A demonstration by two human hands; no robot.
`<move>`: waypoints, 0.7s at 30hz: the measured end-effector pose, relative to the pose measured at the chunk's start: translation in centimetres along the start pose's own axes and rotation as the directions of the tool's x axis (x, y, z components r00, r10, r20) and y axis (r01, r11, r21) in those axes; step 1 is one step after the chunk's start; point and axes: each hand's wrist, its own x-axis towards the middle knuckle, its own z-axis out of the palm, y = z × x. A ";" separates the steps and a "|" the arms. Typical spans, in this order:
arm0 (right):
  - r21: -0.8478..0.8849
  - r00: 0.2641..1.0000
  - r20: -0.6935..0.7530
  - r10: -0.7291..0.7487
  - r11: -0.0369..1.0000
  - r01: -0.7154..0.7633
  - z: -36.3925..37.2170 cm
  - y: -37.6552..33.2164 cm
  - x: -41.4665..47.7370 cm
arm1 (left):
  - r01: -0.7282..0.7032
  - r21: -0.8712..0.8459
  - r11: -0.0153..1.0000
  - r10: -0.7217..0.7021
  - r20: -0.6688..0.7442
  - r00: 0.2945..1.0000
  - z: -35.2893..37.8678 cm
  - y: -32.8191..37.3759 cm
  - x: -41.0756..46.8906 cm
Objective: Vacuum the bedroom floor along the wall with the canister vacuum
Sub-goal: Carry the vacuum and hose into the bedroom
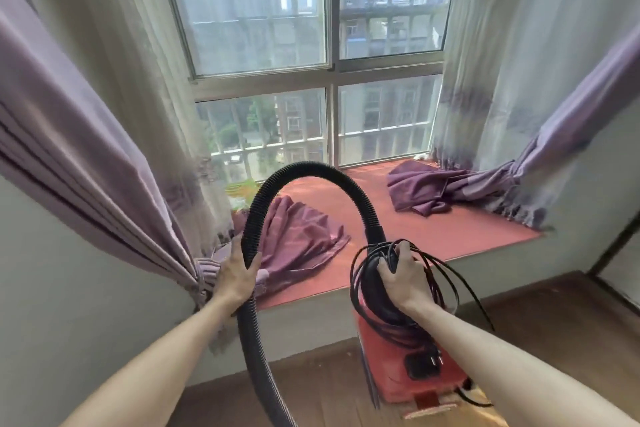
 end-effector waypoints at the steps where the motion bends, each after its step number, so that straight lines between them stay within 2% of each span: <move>1: -0.013 1.000 -0.005 0.006 1.000 -0.007 -0.7 1.4 0.2 | -0.006 -0.009 1.000 0.007 0.020 1.000 1.4 0.7 0.0; 7: -0.108 0.997 0.014 0.078 0.991 -0.076 -2.8 10.6 0.5 | 0.052 -0.028 0.998 -0.049 0.116 0.992 10.2 3.6 -2.0; 10: -0.138 0.992 0.021 0.123 0.983 -0.119 -2.4 15.3 0.2 | 0.123 0.004 0.992 -0.122 0.157 0.980 14.5 3.6 -3.4; 21: -0.122 0.949 0.091 0.301 0.949 -0.289 4.1 31.3 -2.9 | 0.211 0.061 0.976 -0.219 0.320 0.922 29.2 -1.5 -8.3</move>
